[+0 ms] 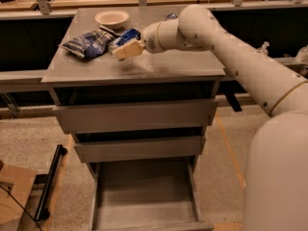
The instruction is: Place pepsi can into bottom drawer
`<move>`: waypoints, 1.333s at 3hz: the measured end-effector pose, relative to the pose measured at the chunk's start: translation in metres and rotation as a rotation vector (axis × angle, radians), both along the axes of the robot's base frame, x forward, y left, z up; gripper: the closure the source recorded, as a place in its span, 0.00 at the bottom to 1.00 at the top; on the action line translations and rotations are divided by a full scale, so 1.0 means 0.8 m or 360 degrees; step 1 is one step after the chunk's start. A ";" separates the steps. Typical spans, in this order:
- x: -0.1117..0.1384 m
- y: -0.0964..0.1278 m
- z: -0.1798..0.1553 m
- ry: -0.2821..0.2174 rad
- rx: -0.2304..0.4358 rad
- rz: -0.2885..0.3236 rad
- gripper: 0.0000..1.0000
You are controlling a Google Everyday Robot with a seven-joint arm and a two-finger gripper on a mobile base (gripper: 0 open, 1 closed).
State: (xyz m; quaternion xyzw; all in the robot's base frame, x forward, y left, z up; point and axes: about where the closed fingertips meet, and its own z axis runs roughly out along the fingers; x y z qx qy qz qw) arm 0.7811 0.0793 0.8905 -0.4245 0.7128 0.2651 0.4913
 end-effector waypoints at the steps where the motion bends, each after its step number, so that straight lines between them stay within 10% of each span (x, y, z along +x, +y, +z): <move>1: -0.043 -0.042 0.023 -0.0004 0.0006 0.0052 1.00; 4: -0.282 -0.140 -0.009 0.0296 0.0020 0.0364 1.00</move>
Offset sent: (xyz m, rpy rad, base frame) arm -0.1749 -0.1186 0.0277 -0.0489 0.1044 0.1847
